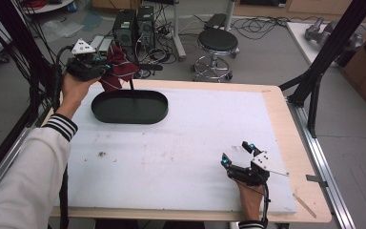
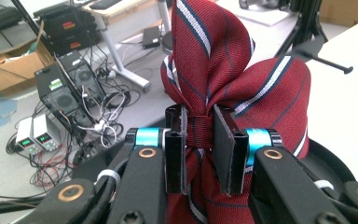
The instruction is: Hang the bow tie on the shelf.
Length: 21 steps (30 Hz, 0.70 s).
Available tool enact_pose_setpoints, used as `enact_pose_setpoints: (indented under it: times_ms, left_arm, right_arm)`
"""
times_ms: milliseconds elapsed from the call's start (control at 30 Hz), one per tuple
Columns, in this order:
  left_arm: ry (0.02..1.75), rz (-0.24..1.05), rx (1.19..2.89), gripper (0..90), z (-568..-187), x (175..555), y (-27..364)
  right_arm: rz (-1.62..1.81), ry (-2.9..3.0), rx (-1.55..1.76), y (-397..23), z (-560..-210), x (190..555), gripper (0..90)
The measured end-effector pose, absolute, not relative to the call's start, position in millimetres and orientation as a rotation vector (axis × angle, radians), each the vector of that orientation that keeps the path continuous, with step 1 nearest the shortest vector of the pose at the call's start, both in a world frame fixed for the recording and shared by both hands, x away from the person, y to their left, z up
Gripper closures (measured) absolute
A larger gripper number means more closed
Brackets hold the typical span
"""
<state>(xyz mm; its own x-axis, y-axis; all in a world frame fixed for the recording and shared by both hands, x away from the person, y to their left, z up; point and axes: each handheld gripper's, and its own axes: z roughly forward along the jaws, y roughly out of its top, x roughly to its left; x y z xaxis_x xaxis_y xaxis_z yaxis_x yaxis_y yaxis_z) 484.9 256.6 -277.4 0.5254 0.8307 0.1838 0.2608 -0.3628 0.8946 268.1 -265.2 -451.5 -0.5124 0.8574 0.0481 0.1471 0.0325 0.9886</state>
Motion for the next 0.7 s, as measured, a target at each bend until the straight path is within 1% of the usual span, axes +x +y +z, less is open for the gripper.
enact_pose_setpoints:
  times_ms: [267,700]
  left_arm:
    - [0.888,0.796,1.925,75.3,-293,482,250]
    - [0.852,0.766,1.957,75.2,-305,472,246]
  right_arm:
    - [1.528,1.718,1.013,-265,-451,268,10.3]
    - [1.528,1.719,1.013,-265,-452,268,10.3]
